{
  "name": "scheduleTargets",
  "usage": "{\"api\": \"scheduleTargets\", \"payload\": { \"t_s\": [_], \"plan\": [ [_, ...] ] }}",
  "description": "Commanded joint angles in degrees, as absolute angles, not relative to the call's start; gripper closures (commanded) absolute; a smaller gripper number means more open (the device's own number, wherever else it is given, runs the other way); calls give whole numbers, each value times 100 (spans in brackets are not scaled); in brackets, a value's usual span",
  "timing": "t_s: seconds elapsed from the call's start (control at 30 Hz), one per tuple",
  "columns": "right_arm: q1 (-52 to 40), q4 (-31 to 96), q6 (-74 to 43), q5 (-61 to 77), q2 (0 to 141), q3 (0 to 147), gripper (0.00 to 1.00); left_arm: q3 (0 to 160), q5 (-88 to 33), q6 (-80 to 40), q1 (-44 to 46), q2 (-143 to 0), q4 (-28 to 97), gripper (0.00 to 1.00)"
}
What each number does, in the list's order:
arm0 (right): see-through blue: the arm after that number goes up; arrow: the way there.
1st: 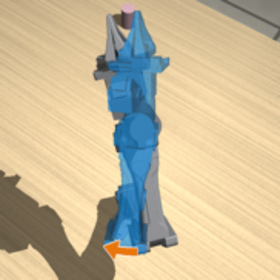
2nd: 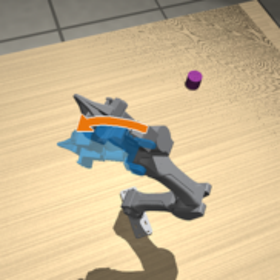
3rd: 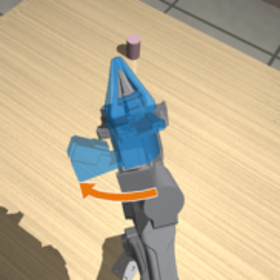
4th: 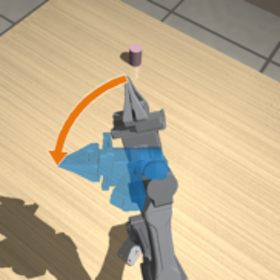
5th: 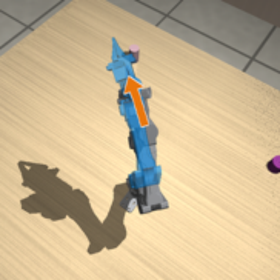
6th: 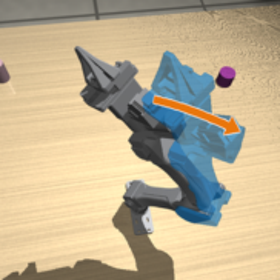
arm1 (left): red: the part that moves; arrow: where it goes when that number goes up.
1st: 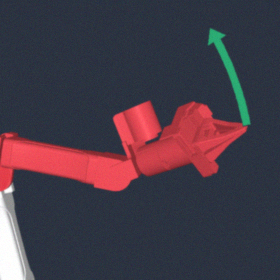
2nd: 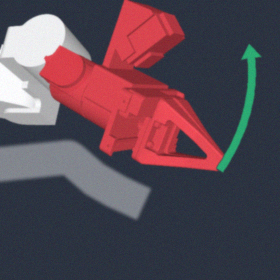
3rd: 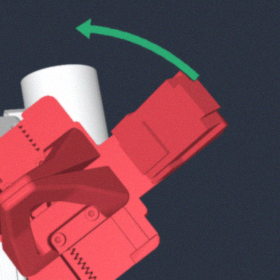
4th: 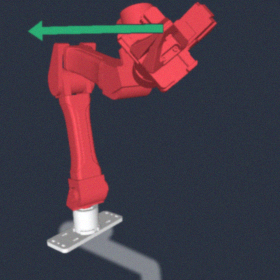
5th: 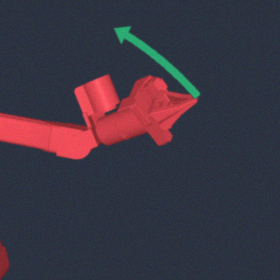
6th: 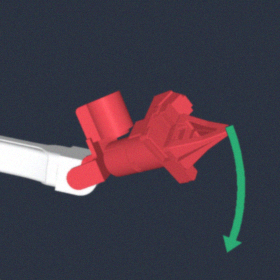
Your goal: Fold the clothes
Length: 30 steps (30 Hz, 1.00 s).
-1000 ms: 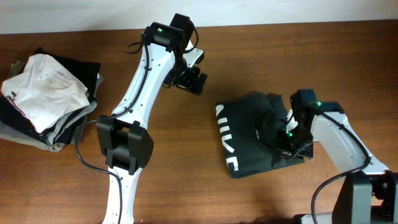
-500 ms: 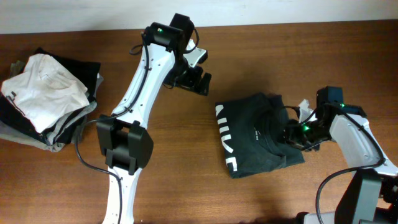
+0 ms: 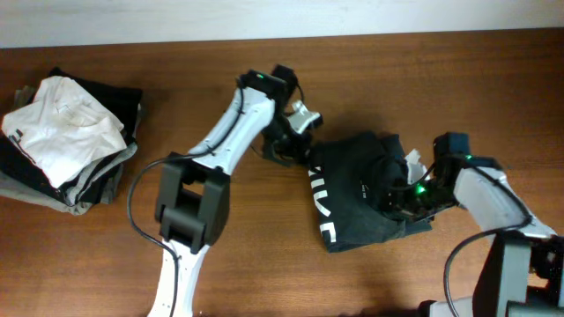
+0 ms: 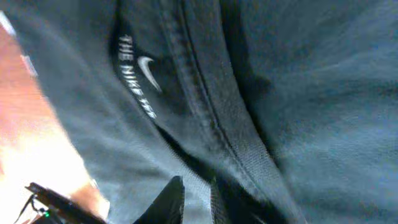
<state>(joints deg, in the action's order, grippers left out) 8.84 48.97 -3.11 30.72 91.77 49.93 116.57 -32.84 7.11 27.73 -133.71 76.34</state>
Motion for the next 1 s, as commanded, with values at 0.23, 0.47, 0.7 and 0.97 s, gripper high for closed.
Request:
{"api": "scheduleTargets", "payload": {
  "t_s": [0.23,0.47,0.7,0.97],
  "plan": [
    [749,4213,-1144,2799,9341,4425,81,10980,-3457,447,3107,-13225,7365,1],
    [751,4213,-1144,2803,9341,4425,81,9944,-4700,-449,3135,-13242,5996,1],
    [751,4215,-1146,2805,9341,4425,81,9574,-5448,-1772,3450,-13356,4567,2],
    [755,4246,-1140,2882,9325,4462,81,9616,-5360,-1643,3328,-13413,4552,95]
  ]
}}
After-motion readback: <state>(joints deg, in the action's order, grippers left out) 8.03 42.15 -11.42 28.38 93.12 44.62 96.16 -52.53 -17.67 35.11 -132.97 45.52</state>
